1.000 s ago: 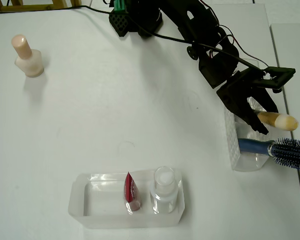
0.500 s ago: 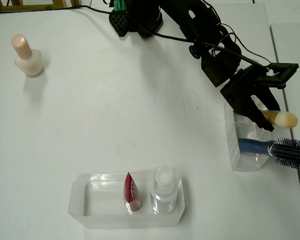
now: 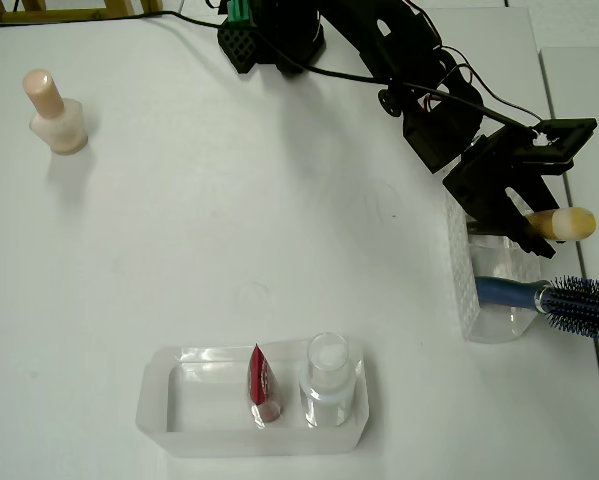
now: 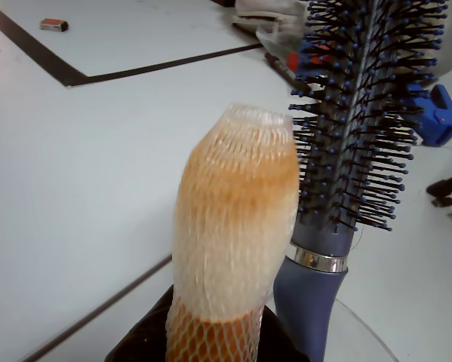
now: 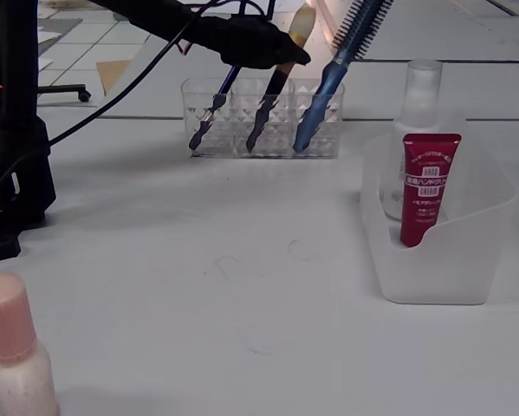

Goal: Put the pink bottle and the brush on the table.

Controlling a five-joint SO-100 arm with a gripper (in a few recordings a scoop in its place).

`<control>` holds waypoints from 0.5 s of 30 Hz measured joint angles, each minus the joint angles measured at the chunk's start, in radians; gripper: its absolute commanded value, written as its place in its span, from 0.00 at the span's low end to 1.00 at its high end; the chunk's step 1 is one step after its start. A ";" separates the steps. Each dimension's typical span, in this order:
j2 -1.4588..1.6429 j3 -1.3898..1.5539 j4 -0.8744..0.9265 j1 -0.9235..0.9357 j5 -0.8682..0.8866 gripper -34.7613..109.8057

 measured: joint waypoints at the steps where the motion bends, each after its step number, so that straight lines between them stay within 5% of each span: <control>1: 0.000 0.000 0.000 0.000 0.000 0.24; 15: 0.176 0.002 0.179 0.020 0.055 0.24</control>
